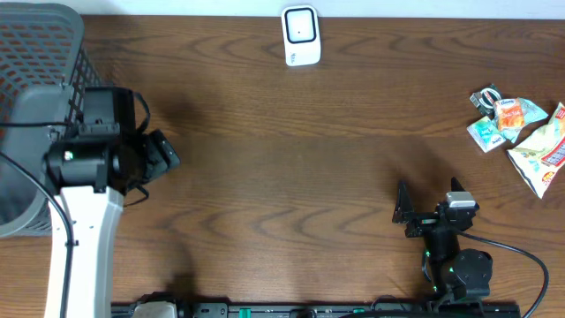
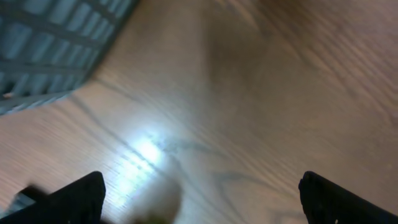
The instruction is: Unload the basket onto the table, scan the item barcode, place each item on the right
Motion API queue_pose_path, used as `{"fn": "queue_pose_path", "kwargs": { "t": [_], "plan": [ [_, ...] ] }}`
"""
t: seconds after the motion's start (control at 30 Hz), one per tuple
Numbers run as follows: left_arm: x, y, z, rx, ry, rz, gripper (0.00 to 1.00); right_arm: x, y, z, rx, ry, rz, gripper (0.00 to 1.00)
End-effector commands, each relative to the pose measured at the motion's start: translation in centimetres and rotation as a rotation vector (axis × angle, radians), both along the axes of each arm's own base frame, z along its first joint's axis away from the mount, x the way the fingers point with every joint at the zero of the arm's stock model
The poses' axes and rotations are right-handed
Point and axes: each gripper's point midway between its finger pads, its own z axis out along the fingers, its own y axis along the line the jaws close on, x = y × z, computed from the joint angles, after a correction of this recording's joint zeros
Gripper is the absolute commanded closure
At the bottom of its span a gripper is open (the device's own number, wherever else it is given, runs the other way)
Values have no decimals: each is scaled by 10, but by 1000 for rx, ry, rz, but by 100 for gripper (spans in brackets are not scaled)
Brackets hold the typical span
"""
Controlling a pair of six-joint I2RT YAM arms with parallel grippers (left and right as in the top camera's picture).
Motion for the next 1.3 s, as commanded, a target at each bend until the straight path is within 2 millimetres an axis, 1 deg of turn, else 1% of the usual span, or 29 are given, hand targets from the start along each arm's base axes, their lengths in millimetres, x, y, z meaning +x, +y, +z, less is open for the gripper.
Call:
{"fn": "queue_pose_path", "kwargs": {
  "t": [0.0, 0.2, 0.4, 0.53, 0.77, 0.87, 1.0, 1.17, 1.27],
  "plan": [
    [-4, -12, -5, -45, -36, -90, 2, 0, -1, -1, -2, -1, -6, 1],
    [-8, -26, -11, -74, -115, -197, 2, 0, -1, -1, -2, -1, -6, 1],
    [-19, -29, -17, -68, -205, -215, 3, 0, -1, -1, -2, -1, -6, 1],
    [-26, -34, -23, -85, -277, -233, 2, 0, -1, -1, -2, -1, -6, 1],
    [-49, -35, -41, -77, -324, -236, 3, 0, -1, -1, -2, -1, -6, 1],
    [-56, -36, -45, -74, -345, -237, 2, 0, -1, -1, -2, -1, -6, 1],
    [-65, -36, -42, -65, -401, -239, 3, 0, -1, -1, -2, -1, -6, 1],
    [-79, -37, -26, -47, -509, -245, 2, 0, -1, -1, -2, -1, -6, 1],
    [-83, -37, -21, -38, -560, -247, 2, 0, -1, -1, -2, -1, -6, 1]
  ]
}}
